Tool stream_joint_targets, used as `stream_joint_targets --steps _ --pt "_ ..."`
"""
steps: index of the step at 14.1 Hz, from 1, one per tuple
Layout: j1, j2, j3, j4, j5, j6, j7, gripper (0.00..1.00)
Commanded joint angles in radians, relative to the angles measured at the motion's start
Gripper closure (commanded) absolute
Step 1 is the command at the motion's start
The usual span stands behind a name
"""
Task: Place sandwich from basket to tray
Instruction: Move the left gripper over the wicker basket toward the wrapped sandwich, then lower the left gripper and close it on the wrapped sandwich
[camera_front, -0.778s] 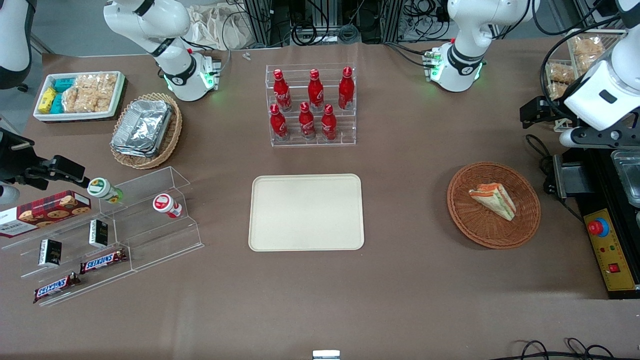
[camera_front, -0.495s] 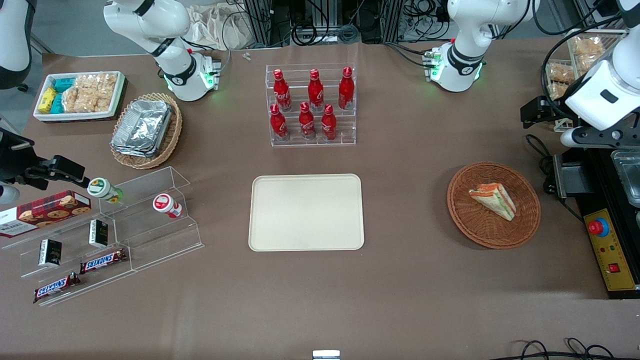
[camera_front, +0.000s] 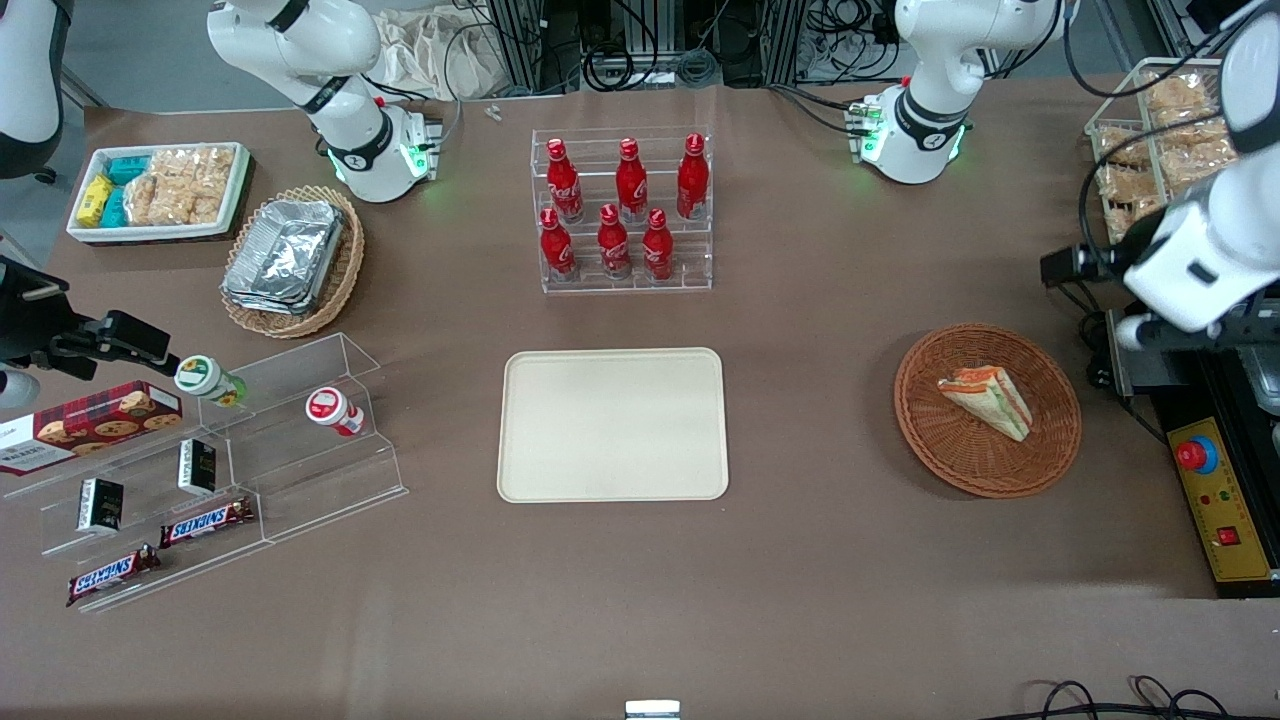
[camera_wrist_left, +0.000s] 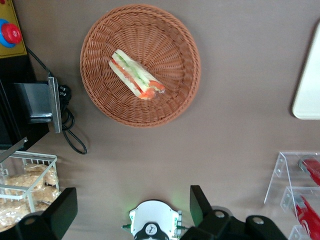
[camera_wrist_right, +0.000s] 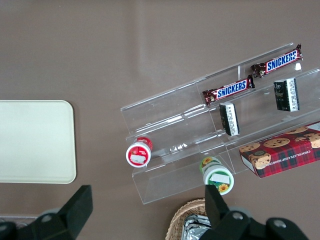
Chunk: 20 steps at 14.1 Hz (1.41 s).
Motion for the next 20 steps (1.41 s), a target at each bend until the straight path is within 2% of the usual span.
stream_joint_targets --steps 1,4,10,19,20 --pt "0.051 0.024 -0.009 -0.092 0.006 0.070 -0.112 0.00" --pt "0.055 0.083 -0.009 -0.190 0.006 0.207 -0.303 0.00" --pt "0.054 0.228 -0.009 -0.288 0.016 0.439 -0.693 0.00" --pt "0.092 0.229 -0.004 -0.555 0.006 0.797 -0.775 0.00" --pt "0.098 0.235 -0.004 -0.554 0.006 0.809 -0.775 0.07"
